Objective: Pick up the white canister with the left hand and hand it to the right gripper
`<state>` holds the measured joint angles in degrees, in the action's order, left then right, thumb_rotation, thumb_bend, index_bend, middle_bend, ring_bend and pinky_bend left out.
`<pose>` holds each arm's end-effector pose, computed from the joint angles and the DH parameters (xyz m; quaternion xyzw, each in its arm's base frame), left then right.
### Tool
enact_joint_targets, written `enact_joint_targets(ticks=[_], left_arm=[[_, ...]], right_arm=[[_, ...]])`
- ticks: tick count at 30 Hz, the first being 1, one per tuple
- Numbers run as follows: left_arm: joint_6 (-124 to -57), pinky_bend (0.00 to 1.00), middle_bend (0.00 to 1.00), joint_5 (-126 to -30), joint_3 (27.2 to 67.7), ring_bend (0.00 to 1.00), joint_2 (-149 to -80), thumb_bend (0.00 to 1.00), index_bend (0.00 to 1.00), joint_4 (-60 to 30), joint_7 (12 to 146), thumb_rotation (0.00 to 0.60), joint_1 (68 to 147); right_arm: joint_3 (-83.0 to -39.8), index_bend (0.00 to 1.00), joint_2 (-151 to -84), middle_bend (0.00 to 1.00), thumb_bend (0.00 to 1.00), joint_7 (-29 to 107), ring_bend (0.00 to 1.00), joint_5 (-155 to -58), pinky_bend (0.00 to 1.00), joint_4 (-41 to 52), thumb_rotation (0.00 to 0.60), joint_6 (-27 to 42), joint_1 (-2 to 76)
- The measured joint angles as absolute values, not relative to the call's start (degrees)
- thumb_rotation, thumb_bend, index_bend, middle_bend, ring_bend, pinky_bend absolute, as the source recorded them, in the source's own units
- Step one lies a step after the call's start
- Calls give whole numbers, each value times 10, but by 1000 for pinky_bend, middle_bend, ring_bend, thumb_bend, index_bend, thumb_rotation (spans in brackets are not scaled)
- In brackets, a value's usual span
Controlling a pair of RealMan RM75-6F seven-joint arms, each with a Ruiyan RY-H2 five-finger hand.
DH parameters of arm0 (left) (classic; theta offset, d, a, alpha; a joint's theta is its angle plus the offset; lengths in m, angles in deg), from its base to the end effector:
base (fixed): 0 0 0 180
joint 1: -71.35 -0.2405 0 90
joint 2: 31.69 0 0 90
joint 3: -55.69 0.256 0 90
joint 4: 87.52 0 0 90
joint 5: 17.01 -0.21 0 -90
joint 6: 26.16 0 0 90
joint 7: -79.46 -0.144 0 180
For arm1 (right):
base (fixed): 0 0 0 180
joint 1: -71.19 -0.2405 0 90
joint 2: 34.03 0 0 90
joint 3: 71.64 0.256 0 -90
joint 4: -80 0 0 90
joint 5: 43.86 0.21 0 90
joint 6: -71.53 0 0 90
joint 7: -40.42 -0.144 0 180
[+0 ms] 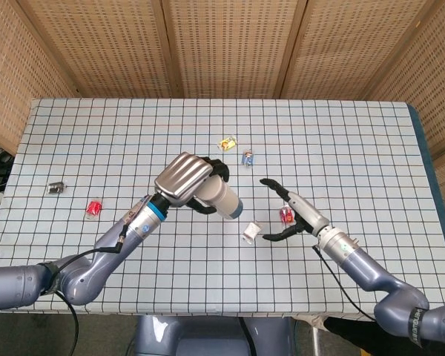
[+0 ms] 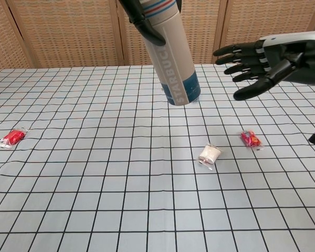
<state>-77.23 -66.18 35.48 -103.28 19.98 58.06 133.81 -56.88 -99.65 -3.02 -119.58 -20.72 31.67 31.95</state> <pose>0.0237 0.3571 0.0679 -0.7645 -0.3275 -0.4669 0.3006 -0.1396 -0.3306 0.0704 0.5643 -0.6723 0.4538 0.1536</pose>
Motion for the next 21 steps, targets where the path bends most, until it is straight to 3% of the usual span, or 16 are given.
enact_joint_targets(ticks=[21], left_arm=[[-803, 580, 592, -620, 351, 514, -1072, 217, 745, 196, 585, 600, 1374]], right_arm=[[-532, 33, -1117, 23, 0, 96, 0, -1041, 0, -188, 600, 280, 268]])
